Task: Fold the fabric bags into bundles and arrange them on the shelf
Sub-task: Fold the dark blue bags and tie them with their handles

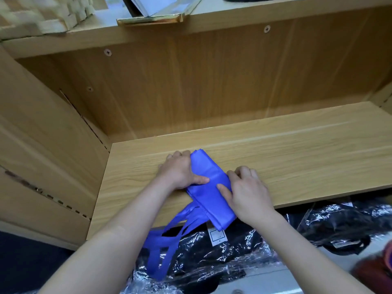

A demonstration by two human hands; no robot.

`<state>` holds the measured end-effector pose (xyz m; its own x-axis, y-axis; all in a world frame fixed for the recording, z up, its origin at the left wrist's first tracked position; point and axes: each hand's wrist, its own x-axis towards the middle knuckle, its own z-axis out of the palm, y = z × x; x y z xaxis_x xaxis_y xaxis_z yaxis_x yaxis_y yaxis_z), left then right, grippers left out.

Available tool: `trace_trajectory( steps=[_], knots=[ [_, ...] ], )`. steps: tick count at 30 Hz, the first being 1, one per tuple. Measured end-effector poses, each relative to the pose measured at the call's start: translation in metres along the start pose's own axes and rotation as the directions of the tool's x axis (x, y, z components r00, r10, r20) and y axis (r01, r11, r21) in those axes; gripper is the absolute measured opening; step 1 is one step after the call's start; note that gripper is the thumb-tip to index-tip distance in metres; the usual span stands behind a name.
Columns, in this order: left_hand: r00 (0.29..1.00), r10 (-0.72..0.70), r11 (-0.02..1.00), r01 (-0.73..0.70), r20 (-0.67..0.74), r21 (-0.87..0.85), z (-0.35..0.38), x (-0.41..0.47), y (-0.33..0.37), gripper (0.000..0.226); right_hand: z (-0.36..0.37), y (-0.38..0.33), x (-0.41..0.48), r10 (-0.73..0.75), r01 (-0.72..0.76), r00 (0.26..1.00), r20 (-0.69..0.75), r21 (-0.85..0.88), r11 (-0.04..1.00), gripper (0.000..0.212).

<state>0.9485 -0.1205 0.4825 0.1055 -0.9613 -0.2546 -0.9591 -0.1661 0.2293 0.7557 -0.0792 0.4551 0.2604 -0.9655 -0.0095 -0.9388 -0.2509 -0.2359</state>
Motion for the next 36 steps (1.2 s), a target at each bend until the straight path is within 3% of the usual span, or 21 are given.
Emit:
trace_trajectory(
  steps=[2, 6, 10, 12, 15, 16, 18, 20, 22, 23, 24, 26, 27, 28, 30, 32, 34, 36],
  knots=[
    [1.000, 0.005, 0.995, -0.006, -0.009, -0.102, 0.003, 0.001, 0.006, 0.087, -0.004, -0.003, 0.005, 0.000, -0.002, 0.999, 0.053, 0.045, 0.999, 0.052],
    [0.981, 0.050, 0.976, -0.088, -0.187, -0.199, 0.012, -0.012, 0.014, 0.068, -0.015, -0.010, 0.021, 0.047, -0.061, 0.993, 0.104, 0.133, 0.989, 0.057],
    [0.973, 0.078, 0.840, -0.182, -0.217, -0.511, 0.010, -0.020, 0.007, 0.040, -0.020, -0.002, 0.031, 0.020, -0.069, 0.985, 0.171, 0.288, 0.955, 0.056],
    [0.968, 0.078, 0.737, -0.218, -0.240, -0.640, 0.005, -0.024, 0.009, 0.029, -0.025, 0.004, 0.032, -0.008, -0.091, 0.982, 0.187, 0.512, 0.854, 0.042],
    [0.961, -0.015, 0.561, -0.220, -0.276, -0.798, -0.005, -0.030, 0.018, 0.031, -0.036, 0.000, 0.031, -0.066, -0.168, 0.970, 0.236, 0.835, 0.524, 0.028],
    [0.959, -0.047, 0.510, -0.218, -0.280, -0.832, -0.008, -0.033, 0.023, 0.030, -0.039, -0.004, 0.030, -0.093, -0.135, 0.975, 0.204, 0.866, 0.482, 0.027],
    [0.944, -0.045, 0.522, -0.257, -0.327, -0.813, -0.011, -0.041, 0.030, 0.030, -0.045, -0.009, 0.030, -0.125, -0.033, 0.985, 0.116, 0.851, 0.523, 0.028],
    [0.919, 0.042, 0.625, -0.330, -0.393, -0.707, -0.013, -0.048, 0.034, 0.025, -0.053, -0.013, 0.029, -0.132, 0.037, 0.990, 0.046, 0.825, 0.565, 0.023],
    [0.884, 0.109, 0.675, -0.401, -0.454, -0.620, -0.022, -0.054, 0.037, 0.016, -0.061, -0.016, 0.028, -0.156, 0.099, 0.988, -0.020, 0.848, 0.520, 0.021],
    [0.878, 0.103, 0.645, -0.417, -0.468, -0.641, -0.027, -0.058, 0.038, 0.012, -0.065, -0.018, 0.028, -0.155, 0.141, 0.985, -0.072, 0.857, 0.496, 0.022],
    [0.883, 0.069, 0.558, -0.420, -0.465, -0.715, -0.032, -0.061, 0.038, 0.017, -0.071, -0.019, 0.028, -0.140, 0.183, 0.981, -0.131, 0.863, 0.471, 0.025],
    [0.941, -0.008, 0.227, -0.328, -0.338, -0.917, -0.038, -0.071, 0.036, 0.051, -0.080, -0.020, 0.028, -0.047, 0.232, 0.972, -0.230, 0.909, 0.345, 0.025],
    [0.971, 0.008, 0.121, -0.237, -0.238, -0.964, -0.038, -0.074, 0.034, 0.063, -0.083, -0.020, 0.029, 0.008, 0.237, 0.969, -0.249, 0.933, 0.270, 0.023],
    [0.985, 0.057, 0.097, -0.168, -0.163, -0.981, -0.037, -0.078, 0.033, 0.064, -0.087, -0.019, 0.029, 0.038, 0.235, 0.968, -0.250, 0.944, 0.231, 0.021],
    [0.977, 0.150, 0.330, -0.193, -0.150, -0.924, -0.033, -0.085, 0.032, 0.045, -0.093, -0.017, 0.029, -0.015, 0.213, 0.977, -0.215, 0.951, 0.222, 0.015],
    [0.925, 0.178, 0.658, -0.365, -0.335, -0.659, -0.036, -0.090, 0.027, 0.032, -0.103, -0.011, 0.025, -0.137, 0.201, 0.976, -0.169, 0.942, 0.269, 0.022],
    [0.879, 0.249, 0.885, -0.377, -0.406, -0.274, -0.045, -0.092, 0.020, 0.027, -0.120, -0.005, 0.020, -0.277, 0.316, 0.942, -0.191, 0.782, 0.537, 0.042],
    [0.854, 0.301, 0.953, -0.283, -0.424, 0.107, -0.060, -0.099, 0.022, 0.015, -0.135, -0.006, 0.015, -0.428, 0.482, 0.876, -0.223, 0.447, 0.753, 0.052]
  ],
)
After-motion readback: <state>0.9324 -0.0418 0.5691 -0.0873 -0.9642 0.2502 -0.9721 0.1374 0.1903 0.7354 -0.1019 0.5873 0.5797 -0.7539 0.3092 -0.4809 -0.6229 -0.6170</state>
